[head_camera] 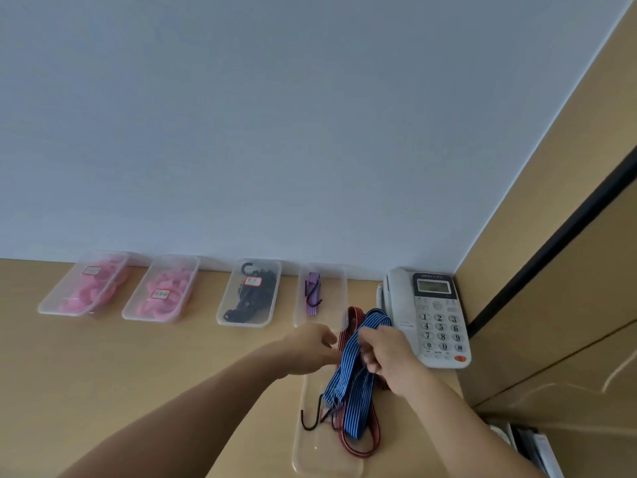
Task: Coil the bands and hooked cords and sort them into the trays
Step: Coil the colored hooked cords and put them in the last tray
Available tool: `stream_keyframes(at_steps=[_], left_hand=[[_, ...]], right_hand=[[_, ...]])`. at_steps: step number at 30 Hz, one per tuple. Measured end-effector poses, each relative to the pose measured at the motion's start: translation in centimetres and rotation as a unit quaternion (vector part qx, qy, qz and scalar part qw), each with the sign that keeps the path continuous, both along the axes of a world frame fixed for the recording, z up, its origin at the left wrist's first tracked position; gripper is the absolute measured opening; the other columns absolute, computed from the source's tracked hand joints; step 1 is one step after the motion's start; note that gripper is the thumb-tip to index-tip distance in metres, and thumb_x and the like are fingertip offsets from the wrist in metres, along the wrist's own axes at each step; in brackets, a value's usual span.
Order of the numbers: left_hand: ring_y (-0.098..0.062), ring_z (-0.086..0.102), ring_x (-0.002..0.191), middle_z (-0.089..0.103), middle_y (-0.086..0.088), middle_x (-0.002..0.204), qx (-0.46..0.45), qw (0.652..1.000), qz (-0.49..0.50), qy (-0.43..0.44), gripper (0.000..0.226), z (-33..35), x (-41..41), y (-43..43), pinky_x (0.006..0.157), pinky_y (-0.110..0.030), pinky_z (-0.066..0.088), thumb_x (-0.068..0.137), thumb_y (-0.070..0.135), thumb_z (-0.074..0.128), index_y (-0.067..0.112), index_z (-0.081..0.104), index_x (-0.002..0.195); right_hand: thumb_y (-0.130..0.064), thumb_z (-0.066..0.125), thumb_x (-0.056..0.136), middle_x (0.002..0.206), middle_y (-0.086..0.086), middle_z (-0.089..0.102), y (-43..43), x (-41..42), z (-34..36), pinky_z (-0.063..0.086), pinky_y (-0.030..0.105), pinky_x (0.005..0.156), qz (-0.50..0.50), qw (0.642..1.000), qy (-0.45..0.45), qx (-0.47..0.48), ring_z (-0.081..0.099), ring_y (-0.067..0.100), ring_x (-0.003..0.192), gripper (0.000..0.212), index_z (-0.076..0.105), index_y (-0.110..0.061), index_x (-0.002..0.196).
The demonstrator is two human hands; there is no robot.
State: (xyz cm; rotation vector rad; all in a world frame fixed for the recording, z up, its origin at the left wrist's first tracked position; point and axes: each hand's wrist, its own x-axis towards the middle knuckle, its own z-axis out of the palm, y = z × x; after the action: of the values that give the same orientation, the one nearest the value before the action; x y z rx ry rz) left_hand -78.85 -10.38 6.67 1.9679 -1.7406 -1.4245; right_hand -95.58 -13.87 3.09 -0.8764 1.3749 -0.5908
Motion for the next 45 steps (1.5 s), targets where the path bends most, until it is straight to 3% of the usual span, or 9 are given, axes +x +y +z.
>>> stream_keyframes(at_steps=[7,11,13,17,21,27,31,36,45], left_hand=[[-0.015,0.062,0.093,0.066,-0.012,0.106,0.047,0.980,-0.095,0.168,0.024,3.0,-0.1,-0.5,0.079,-0.031,0.050,0.094,0.017,0.062,0.000,0.062,0.110],[-0.016,0.061,0.085,0.067,-0.011,0.099,0.012,0.969,-0.133,0.207,0.020,7.0,0.0,-1.3,0.074,-0.026,0.050,0.098,0.020,0.056,0.001,0.060,0.102],[-0.017,0.062,0.080,0.067,-0.009,0.090,-0.006,0.962,-0.124,0.243,0.017,9.1,0.2,-1.9,0.075,-0.028,0.051,0.099,0.022,0.057,0.010,0.060,0.088],[-0.017,0.061,0.074,0.065,-0.007,0.083,0.006,0.928,-0.125,0.350,0.012,13.2,0.1,-2.3,0.069,-0.025,0.052,0.093,0.023,0.061,0.014,0.065,0.086],[-0.010,0.063,0.064,0.068,0.001,0.075,0.034,0.896,-0.111,0.429,0.024,15.1,-0.8,-2.5,0.059,-0.020,0.050,0.096,0.017,0.055,0.018,0.076,0.084],[-0.031,0.071,0.097,0.071,-0.020,0.109,0.045,0.887,-0.104,0.448,0.015,14.6,0.6,-2.9,0.074,-0.030,0.056,0.087,0.012,0.070,0.008,0.067,0.101],[-0.037,0.069,0.106,0.070,-0.024,0.113,0.017,0.899,-0.084,0.430,0.026,14.8,0.9,-3.0,0.064,-0.026,0.056,0.089,0.017,0.067,0.003,0.051,0.105],[-0.033,0.073,0.092,0.073,-0.019,0.102,-0.019,0.879,-0.045,0.474,0.013,15.8,0.4,-3.2,0.059,-0.027,0.053,0.080,0.017,0.077,0.013,0.070,0.089],[-0.020,0.067,0.067,0.072,-0.020,0.083,-0.171,0.884,0.085,0.427,0.016,15.7,-1.2,-4.6,0.056,-0.023,0.050,0.087,0.012,0.072,-0.003,0.074,0.093]], right_hand=[[-0.004,0.050,0.084,0.056,0.002,0.049,0.5,-0.5,7.4,0.023,0.026,0.043,-0.053,0.985,-0.162,0.016,0.036,0.011,0.045,0.023,0.052,-0.012,0.063],[-0.020,0.063,0.087,0.062,0.005,0.060,0.8,-1.6,10.0,0.038,0.029,0.046,-0.043,0.985,0.088,-0.141,0.049,0.014,0.047,0.021,0.061,-0.008,0.071],[-0.031,0.068,0.086,0.078,-0.001,0.068,1.1,-2.2,10.9,0.048,0.030,0.065,-0.069,0.952,0.152,-0.256,0.063,0.015,0.069,0.018,0.066,-0.014,0.081],[-0.045,0.057,0.087,0.118,-0.006,0.067,2.2,-2.2,12.2,0.049,0.029,0.096,0.054,0.928,-0.025,-0.368,0.060,0.012,0.115,0.032,0.068,-0.032,0.114],[-0.044,0.055,0.091,0.091,-0.001,0.071,2.1,-1.5,13.3,0.054,0.028,0.078,0.028,0.906,-0.062,-0.418,0.066,0.016,0.088,0.028,0.068,-0.022,0.104],[-0.047,0.046,0.090,0.055,-0.004,0.045,0.0,-2.0,14.9,0.035,0.025,0.046,-0.057,0.899,-0.034,-0.433,0.038,0.012,0.047,0.041,0.058,-0.008,0.097],[-0.050,0.043,0.090,0.060,0.001,0.056,-0.9,-2.4,15.5,0.043,0.027,0.046,-0.029,0.904,-0.005,-0.426,0.049,0.016,0.048,0.037,0.060,-0.027,0.113],[-0.040,0.041,0.091,0.094,-0.005,0.072,-1.0,-1.3,15.5,0.053,0.017,0.068,-0.023,0.883,-0.012,-0.469,0.069,0.008,0.081,0.035,0.067,-0.027,0.112],[-0.038,0.047,0.099,0.075,0.011,0.065,0.2,0.2,14.9,0.046,0.036,0.051,-0.015,0.895,-0.132,-0.426,0.061,0.027,0.059,0.030,0.069,-0.019,0.106]])
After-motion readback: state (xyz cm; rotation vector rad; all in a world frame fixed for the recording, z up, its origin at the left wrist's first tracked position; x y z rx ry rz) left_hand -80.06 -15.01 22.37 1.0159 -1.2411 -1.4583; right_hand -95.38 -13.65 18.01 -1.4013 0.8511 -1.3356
